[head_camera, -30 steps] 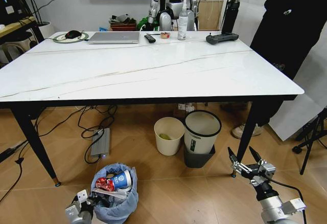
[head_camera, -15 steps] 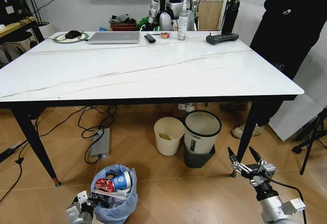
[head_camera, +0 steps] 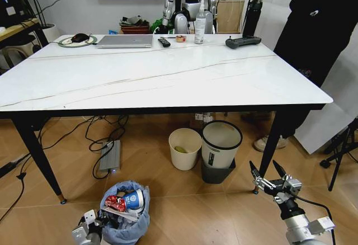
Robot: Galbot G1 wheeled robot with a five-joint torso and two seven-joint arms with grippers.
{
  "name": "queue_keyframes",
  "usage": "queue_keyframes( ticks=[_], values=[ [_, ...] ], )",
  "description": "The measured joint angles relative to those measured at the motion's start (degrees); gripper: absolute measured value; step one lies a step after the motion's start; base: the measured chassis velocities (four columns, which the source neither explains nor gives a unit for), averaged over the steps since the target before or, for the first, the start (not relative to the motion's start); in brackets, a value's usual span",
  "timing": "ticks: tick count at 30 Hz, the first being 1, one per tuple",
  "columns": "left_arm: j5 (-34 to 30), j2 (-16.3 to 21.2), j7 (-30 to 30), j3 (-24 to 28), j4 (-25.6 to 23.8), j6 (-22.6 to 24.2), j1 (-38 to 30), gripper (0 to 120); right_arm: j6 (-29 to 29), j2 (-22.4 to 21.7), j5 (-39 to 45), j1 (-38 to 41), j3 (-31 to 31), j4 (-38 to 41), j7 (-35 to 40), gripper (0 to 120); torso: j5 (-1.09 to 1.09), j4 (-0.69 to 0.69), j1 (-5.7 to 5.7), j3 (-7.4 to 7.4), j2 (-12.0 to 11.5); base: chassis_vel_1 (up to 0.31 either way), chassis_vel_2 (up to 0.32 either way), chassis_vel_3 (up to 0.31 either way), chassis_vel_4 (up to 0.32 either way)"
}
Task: Pick up the trash bin and place the trash from the table into it.
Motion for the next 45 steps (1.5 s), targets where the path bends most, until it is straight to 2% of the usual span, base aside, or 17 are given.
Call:
queue_keyframes(
  ticks=[3,6,8,12,14,15,16,18,22,29,33,36,41,45],
  values=[
    [0.0,0.1,0.0,0.0,-0.3,-0.1,0.3,47,0.0,0.0,0.0,0.0,0.0,0.0,0.0,100,0.00,0.00,0.00,0.00,0.0,0.000,0.000,0.000,0.000],
    [-0.3,0.2,-0.2,-0.1,-1.4,-0.3,1.3,63,0.0,0.0,0.0,0.0,0.0,0.0,0.0,100,-0.01,0.00,0.00,0.00,0.0,0.000,0.000,0.000,0.000],
    [-0.4,0.2,-0.2,-0.1,-1.7,-0.3,1.6,66,0.0,0.0,0.0,0.0,0.0,0.0,0.0,100,-0.01,0.00,0.00,0.00,0.0,0.000,0.000,0.000,0.000],
    [-1.1,0.3,-0.4,0.1,-3.8,0.1,3.9,85,0.0,0.0,0.0,0.0,0.0,0.0,0.0,100,-0.01,0.00,0.00,0.00,0.0,0.000,0.000,0.000,0.000],
    [-1.2,0.3,-0.4,0.2,-4.0,0.1,4.1,85,0.0,0.0,0.0,0.0,0.0,0.0,0.0,100,-0.01,0.00,0.00,0.00,0.0,0.000,0.000,0.000,0.000],
    [-1.3,0.4,-0.5,0.3,-5.1,0.2,5.3,93,0.0,0.0,0.0,0.0,0.0,0.0,0.0,100,-0.01,0.00,0.00,0.00,0.0,0.000,0.000,0.000,0.000],
    [-1.1,0.4,-0.6,0.4,-5.5,0.2,5.9,96,0.0,0.0,0.0,0.0,0.0,0.0,0.0,100,-0.01,0.00,0.00,0.00,0.0,0.000,0.000,0.000,0.000],
    [0.0,0.4,-0.6,0.4,-6.3,-0.8,7.3,104,0.0,0.0,0.0,0.0,0.0,0.0,0.0,100,0.00,0.00,0.00,0.00,0.0,0.000,0.000,0.000,0.000],
    [2.4,0.3,-0.3,0.3,-8.4,-3.7,9.8,110,0.0,0.0,0.0,0.0,0.0,0.0,0.0,100,0.00,0.00,0.00,0.00,0.0,0.000,0.000,0.000,0.000],
    [6.6,0.1,0.4,0.1,-13.5,-9.0,14.6,114,0.0,0.0,0.0,0.0,0.0,0.0,0.0,100,0.00,0.00,0.00,0.00,0.0,0.000,0.000,0.000,0.000],
    [11.4,0.2,-1.9,0.2,-17.2,-12.4,17.4,114,0.0,0.0,0.0,0.0,0.0,0.0,0.0,100,-0.01,0.01,0.00,0.00,0.0,0.000,0.000,0.000,0.000],
    [14.9,1.2,-6.3,0.6,-20.7,-16.4,18.8,110,0.0,0.0,0.0,0.0,0.0,0.0,0.0,100,-0.01,0.00,0.00,0.00,0.0,0.000,0.000,0.000,0.000],
    [15.3,3.2,-7.7,0.5,-24.5,-18.1,19.9,103,0.0,0.0,0.0,0.0,0.0,0.0,0.0,100,0.00,-0.01,0.00,0.01,0.0,0.000,0.000,0.000,0.000],
    [15.2,4.1,-8.1,0.5,-25.8,-19.2,20.1,101,0.0,0.0,0.0,0.0,0.0,0.0,0.0,100,-0.01,0.00,0.01,0.01,0.0,0.000,0.000,0.000,0.000]
  ],
)
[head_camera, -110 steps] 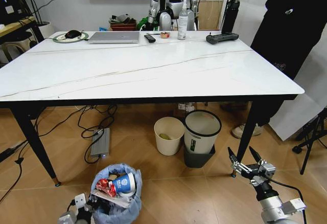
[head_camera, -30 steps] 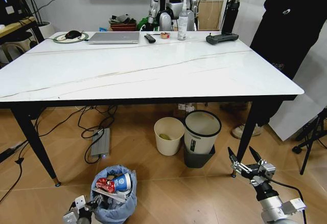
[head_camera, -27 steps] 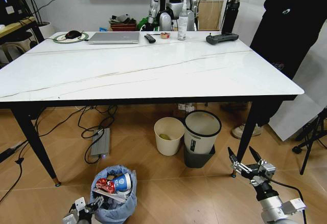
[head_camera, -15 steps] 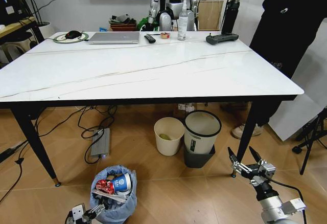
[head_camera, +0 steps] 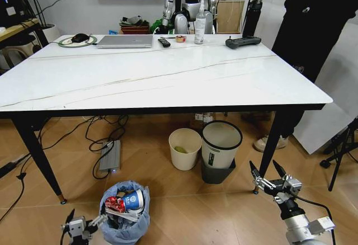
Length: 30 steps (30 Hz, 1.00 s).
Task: Pick up the trash bin and place the trash from the table into it.
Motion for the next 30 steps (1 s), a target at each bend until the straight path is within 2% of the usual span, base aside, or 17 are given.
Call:
queue_keyframes(
  ticks=[5,11,13,30],
  values=[
    [0.9,2.4,-0.3,-0.1,-4.1,-2.6,1.4,100,0.0,0.0,0.0,0.0,0.0,0.0,0.0,100,0.01,0.00,0.00,0.00,0.0,0.000,0.000,0.000,0.000],
    [4.3,3.4,-0.4,-1.9,-9.4,-5.2,1.4,100,0.0,0.0,0.0,0.0,0.0,0.0,0.0,100,0.04,0.00,0.00,0.00,0.0,0.000,0.000,0.000,0.000],
    [4.4,3.4,-0.4,-2.0,-9.7,-5.3,1.4,100,0.0,0.0,0.0,0.0,0.0,0.0,0.0,100,-0.01,0.00,0.00,0.00,0.0,0.000,0.000,0.000,0.000],
    [4.4,3.3,-0.3,-2.1,-9.5,-5.1,1.3,100,0.0,0.0,0.0,0.0,0.0,0.0,0.0,100,0.01,0.00,0.00,0.00,0.0,0.000,0.000,0.000,0.000]
  ],
)
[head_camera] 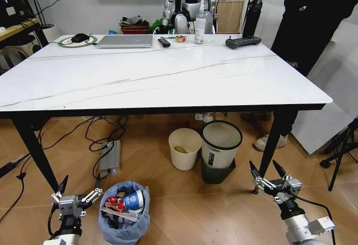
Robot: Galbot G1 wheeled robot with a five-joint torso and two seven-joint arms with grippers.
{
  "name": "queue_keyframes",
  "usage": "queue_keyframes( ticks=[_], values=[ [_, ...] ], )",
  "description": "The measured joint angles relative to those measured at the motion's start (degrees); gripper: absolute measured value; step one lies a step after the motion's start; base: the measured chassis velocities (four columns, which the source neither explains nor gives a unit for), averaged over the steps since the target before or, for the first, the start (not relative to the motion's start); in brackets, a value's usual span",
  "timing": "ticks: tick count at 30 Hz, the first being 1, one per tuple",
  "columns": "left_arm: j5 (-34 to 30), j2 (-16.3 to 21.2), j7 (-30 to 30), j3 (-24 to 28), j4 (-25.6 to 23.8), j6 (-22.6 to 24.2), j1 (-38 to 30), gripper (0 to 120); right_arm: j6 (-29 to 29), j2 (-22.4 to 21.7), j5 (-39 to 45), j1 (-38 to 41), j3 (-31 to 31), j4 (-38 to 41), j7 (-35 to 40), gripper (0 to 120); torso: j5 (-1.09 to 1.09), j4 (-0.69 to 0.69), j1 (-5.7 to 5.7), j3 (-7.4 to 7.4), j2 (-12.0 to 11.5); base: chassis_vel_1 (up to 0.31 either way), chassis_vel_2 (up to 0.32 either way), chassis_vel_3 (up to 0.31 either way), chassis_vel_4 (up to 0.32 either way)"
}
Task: Pick up the trash bin and place the trash from the table into it.
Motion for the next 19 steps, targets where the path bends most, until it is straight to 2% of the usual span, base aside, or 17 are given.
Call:
queue_keyframes(
  ticks=[19],
  values=[
    [-0.1,0.0,0.1,0.0,0.2,0.1,0.0,100,0.0,0.0,0.0,0.0,0.0,0.0,0.0,100,0.00,0.00,0.00,0.00,0.0,0.000,0.000,0.000,0.000]
  ],
)
